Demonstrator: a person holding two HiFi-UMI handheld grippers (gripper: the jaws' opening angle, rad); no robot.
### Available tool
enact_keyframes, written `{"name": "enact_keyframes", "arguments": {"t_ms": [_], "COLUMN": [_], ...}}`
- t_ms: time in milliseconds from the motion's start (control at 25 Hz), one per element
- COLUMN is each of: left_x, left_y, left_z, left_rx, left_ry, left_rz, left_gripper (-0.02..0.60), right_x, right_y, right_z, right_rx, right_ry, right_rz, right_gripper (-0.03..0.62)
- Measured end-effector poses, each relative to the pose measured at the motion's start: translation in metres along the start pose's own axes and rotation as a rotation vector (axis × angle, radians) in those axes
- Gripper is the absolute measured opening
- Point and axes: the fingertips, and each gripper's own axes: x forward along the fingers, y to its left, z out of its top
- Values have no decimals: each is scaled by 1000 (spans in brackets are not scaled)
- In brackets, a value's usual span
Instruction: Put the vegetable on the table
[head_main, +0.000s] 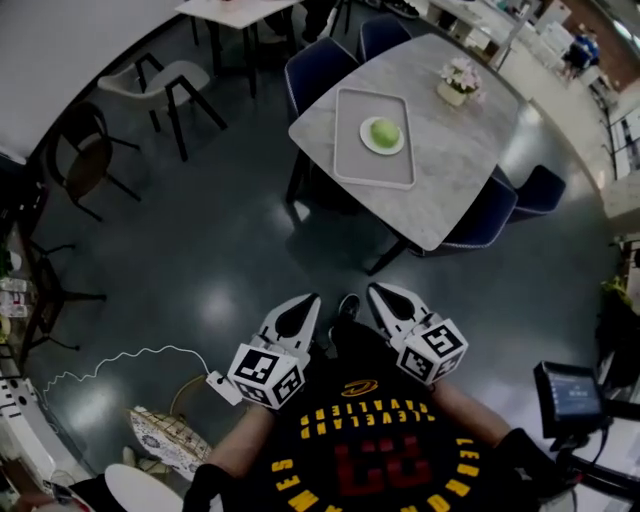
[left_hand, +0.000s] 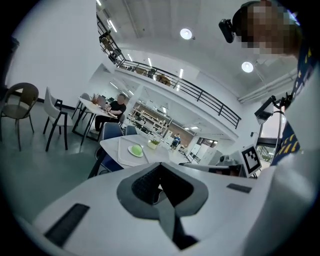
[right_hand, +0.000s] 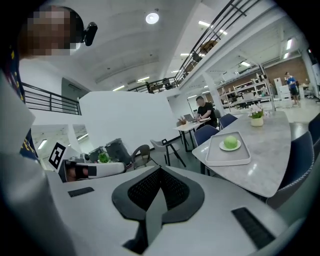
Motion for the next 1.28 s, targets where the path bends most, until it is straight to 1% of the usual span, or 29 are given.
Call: {"name": "enact_keyframes", "arguments": {"t_ms": [120,240,440,600,760,880,1000,1080,1280], "left_x": [21,39,76,126,177,213,244,261,302], "left_y": [11,28,51,52,52,53,50,47,41], "left_z": [15,34,68,98,112,115,118,124,140], "left_rx": [-5,0,65,117,143,143,147,147,173], "left_ry": [3,-9,-40,-34,-4,19,46,57,62], "left_rz": [-15,-6,57,56,45,48,33,10,-91], "left_gripper": [0,0,0,0,0,0,0,0,0], "right_x": [20,49,89,108,115,114,108,104,104], "right_y": [-16,-28,-56,-97,-142,-179,-214,-232,-264], "right_z": [11,30,66,109,136,145,151,157,161], "right_rx": [20,15,-29,-31,-20,15,60,81,153], "right_ry": [7,-6,-65,-115,-146,-159,-180,-200,-231], "right_rz": [0,32,101,108,83,52,6,-24,-74], "right_gripper": [5,5,5,5,5,5,5,5,5]}}
